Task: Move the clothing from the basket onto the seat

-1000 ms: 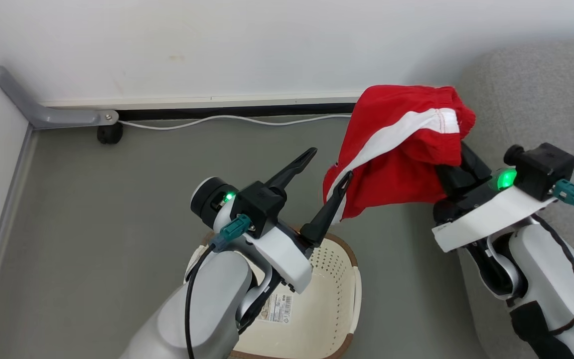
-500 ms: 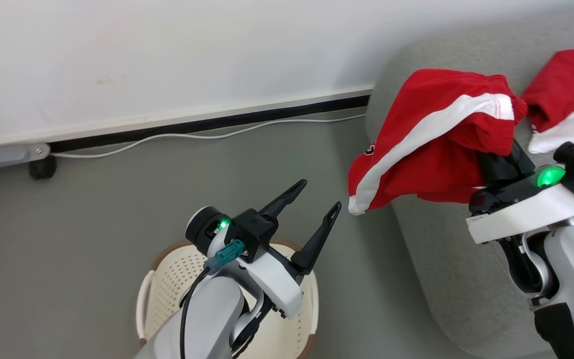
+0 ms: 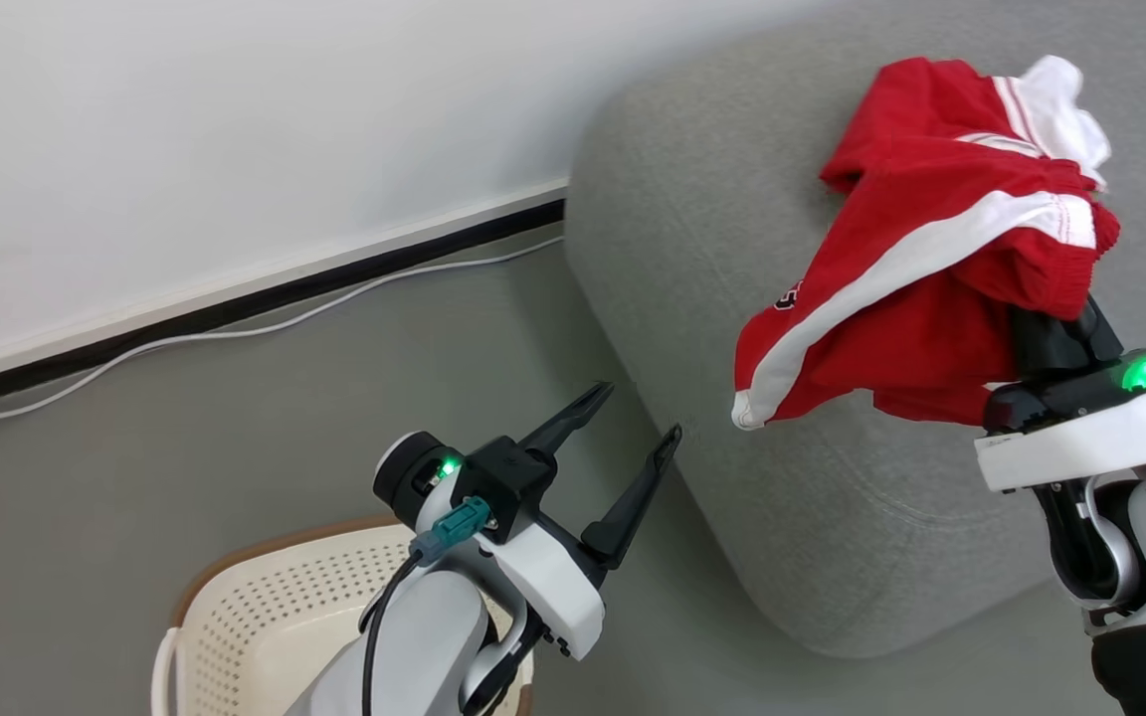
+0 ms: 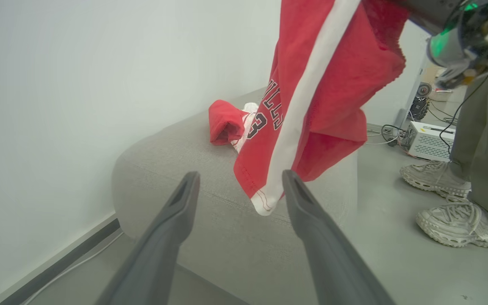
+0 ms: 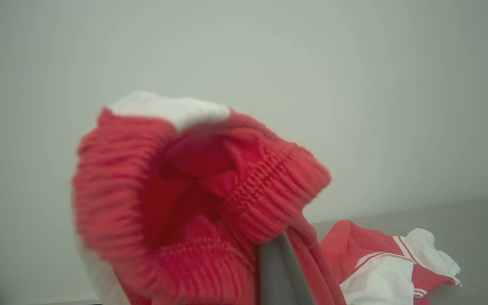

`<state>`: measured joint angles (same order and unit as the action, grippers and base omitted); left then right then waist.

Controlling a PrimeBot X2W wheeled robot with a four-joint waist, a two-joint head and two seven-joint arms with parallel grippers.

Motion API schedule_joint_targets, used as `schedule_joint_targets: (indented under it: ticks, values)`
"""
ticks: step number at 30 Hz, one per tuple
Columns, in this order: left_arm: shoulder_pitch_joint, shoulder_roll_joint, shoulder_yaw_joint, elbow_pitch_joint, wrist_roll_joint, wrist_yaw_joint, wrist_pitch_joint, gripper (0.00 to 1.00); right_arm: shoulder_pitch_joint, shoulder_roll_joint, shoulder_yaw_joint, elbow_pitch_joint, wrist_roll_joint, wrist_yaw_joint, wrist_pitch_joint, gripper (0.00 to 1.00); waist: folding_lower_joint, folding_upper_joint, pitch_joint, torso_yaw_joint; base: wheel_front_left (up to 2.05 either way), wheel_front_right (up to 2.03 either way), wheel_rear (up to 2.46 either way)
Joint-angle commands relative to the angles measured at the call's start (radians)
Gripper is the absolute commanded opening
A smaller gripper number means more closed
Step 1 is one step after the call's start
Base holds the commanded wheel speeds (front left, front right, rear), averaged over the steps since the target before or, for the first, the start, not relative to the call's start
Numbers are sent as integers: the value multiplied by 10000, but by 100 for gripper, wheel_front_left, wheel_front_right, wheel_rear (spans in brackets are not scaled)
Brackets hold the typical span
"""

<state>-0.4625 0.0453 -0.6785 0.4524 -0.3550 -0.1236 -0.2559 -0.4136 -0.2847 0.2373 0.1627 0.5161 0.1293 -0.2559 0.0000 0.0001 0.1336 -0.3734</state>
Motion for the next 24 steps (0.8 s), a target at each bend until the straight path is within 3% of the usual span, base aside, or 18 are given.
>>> schedule_joint_targets:
  ticks: [1, 11, 24]
  values:
    - [-59, 49, 251, -219, 58, -67, -59, 100, 72, -56, -7, -364, -98, 14, -59, 0, 0, -1, 0, -416, 0, 0, 0]
    - [-4, 52, 172, -408, 87, -70, -59, 100, 657, -39, -826, -753, -329, 14, -59, 0, 0, -1, 58, -1564, 0, 0, 0]
    - [-525, 132, 23, -747, 468, -70, -59, 100, 118, -480, -2303, -867, -818, 14, -59, 0, 0, -1, 1244, -1526, 0, 0, 0]
